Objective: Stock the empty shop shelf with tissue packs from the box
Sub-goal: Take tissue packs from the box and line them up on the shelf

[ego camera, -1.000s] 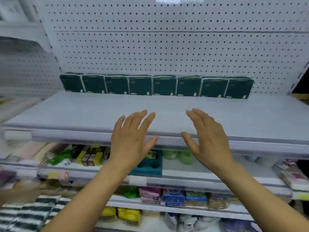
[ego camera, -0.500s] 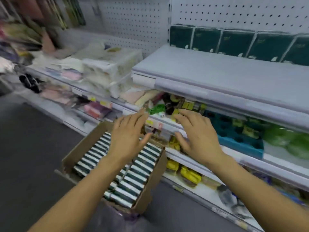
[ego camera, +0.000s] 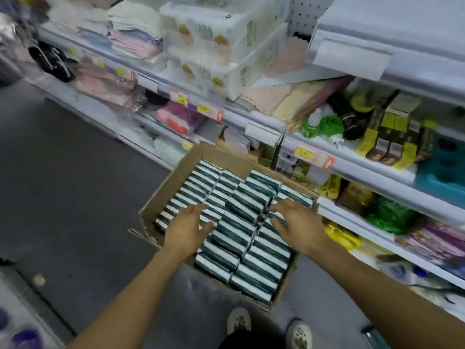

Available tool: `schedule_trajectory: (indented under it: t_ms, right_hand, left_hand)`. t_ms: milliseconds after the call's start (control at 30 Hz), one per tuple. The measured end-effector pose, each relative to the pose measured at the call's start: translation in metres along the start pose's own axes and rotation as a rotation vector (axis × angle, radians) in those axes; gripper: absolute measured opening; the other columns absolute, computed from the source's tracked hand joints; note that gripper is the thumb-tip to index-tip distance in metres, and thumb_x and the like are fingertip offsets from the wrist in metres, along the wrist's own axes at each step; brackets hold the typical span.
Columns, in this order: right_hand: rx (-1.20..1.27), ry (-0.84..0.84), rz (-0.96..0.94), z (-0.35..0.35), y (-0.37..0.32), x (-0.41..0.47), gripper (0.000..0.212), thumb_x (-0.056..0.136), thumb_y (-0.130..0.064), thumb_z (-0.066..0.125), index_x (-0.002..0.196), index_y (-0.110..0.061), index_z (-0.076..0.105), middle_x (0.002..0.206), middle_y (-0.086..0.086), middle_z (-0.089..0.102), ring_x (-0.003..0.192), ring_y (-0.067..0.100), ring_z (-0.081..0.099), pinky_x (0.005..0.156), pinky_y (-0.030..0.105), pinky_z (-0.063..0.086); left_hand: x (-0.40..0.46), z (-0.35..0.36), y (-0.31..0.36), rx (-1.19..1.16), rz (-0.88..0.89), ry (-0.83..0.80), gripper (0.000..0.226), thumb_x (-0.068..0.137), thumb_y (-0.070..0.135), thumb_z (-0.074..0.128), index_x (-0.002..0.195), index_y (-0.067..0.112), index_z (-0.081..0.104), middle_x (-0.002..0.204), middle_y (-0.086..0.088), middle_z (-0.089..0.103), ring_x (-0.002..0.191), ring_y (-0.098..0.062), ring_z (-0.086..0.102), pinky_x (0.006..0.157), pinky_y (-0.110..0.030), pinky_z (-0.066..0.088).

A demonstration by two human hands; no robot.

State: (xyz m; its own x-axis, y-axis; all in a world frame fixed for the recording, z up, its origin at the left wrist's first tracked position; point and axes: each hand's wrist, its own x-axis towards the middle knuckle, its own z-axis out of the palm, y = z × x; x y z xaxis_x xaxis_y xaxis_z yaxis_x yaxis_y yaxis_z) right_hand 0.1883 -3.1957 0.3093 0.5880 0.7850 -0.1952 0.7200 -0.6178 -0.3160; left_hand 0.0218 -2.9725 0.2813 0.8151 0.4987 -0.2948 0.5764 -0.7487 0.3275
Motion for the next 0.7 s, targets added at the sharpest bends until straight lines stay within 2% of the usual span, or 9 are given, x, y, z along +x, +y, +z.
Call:
schedule_trajectory:
  t_ms: [133, 300, 433, 567, 700]
  right_hand:
    - [0.011, -0.135, 0.030, 0.034, 0.003, 0.025, 0.029, 0.100, -0.037, 0.044, 0.124, -0.026, 0.057, 0.126, -0.002, 0.058, 0.110, 0.019, 0.056, 0.080, 0.037, 0.053]
    - [0.002, -0.197, 0.039, 0.070, 0.009, 0.060, 0.028, 0.101, -0.034, 0.045, 0.121, -0.021, 0.058, 0.121, 0.001, 0.058, 0.109, 0.020, 0.056, 0.082, 0.038, 0.053]
    - [-0.031, -0.222, 0.040, 0.098, 0.013, 0.087, 0.033, 0.101, -0.038, 0.043, 0.126, -0.019, 0.054, 0.123, 0.002, 0.055, 0.109, 0.022, 0.056, 0.082, 0.038, 0.053]
    - [-0.145, -0.229, 0.041, 0.112, 0.015, 0.102, 0.038, 0.100, -0.044, 0.042, 0.124, -0.016, 0.053, 0.125, 0.005, 0.048, 0.105, 0.024, 0.058, 0.068, 0.031, 0.046]
    - [-0.255, -0.226, 0.044, 0.116, 0.009, 0.112, 0.041, 0.097, -0.042, 0.051, 0.125, -0.012, 0.050, 0.128, 0.008, 0.045, 0.115, 0.023, 0.051, 0.073, 0.034, 0.050]
  left_hand:
    - [0.023, 0.033, -0.012, -0.161, -0.036, -0.134, 0.053, 0.098, 0.043, 0.053, 0.145, 0.019, 0.043, 0.148, -0.004, 0.046, 0.129, -0.022, 0.049, 0.101, -0.035, 0.046]
    - [0.059, 0.069, -0.003, -0.348, -0.100, -0.167, 0.050, 0.101, 0.041, 0.048, 0.145, 0.018, 0.044, 0.148, -0.002, 0.046, 0.127, -0.020, 0.052, 0.103, -0.035, 0.045]
    - [0.085, 0.094, 0.006, -0.283, -0.010, -0.185, 0.042, 0.102, 0.035, 0.048, 0.143, 0.022, 0.045, 0.147, 0.001, 0.041, 0.119, -0.019, 0.055, 0.092, -0.030, 0.049]
    - [0.101, 0.105, 0.001, -0.138, 0.081, -0.278, 0.055, 0.096, 0.016, 0.059, 0.147, 0.020, 0.038, 0.150, -0.002, 0.029, 0.126, -0.025, 0.047, 0.100, -0.029, 0.043]
    - [0.110, 0.108, -0.009, -0.101, 0.060, -0.340, 0.057, 0.090, 0.018, 0.067, 0.142, 0.020, 0.041, 0.132, -0.004, 0.038, 0.111, -0.025, 0.052, 0.092, -0.035, 0.047]
